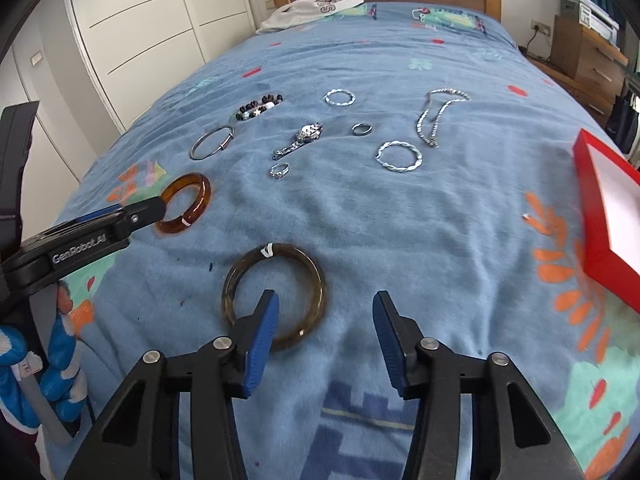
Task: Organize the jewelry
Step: 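Grasp the amber bangle with the left tool while the right tool grasps the dark bangle, then carry both bangles into the red box and open both tools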
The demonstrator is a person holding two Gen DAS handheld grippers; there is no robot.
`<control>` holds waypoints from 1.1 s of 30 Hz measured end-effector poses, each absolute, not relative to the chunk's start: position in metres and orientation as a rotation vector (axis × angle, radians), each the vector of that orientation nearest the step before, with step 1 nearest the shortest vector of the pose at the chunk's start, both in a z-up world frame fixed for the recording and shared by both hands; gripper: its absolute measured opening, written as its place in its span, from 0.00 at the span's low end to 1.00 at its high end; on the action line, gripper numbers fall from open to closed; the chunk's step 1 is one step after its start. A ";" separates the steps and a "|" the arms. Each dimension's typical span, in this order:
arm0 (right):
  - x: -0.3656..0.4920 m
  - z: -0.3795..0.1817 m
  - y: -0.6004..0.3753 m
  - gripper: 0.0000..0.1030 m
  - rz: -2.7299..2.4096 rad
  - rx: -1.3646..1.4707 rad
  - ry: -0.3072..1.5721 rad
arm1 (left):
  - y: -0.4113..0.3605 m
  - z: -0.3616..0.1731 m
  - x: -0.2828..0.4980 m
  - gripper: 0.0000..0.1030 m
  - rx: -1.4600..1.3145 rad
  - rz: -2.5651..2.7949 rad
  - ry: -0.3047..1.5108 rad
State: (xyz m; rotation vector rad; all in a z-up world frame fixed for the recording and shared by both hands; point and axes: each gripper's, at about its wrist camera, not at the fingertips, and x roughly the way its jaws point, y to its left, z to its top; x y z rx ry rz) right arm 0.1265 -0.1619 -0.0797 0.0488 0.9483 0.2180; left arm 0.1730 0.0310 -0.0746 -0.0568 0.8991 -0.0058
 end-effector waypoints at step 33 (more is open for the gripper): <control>0.110 -0.049 -0.194 0.09 0.236 0.040 0.808 | -0.031 -0.039 0.162 0.09 0.044 -0.057 0.823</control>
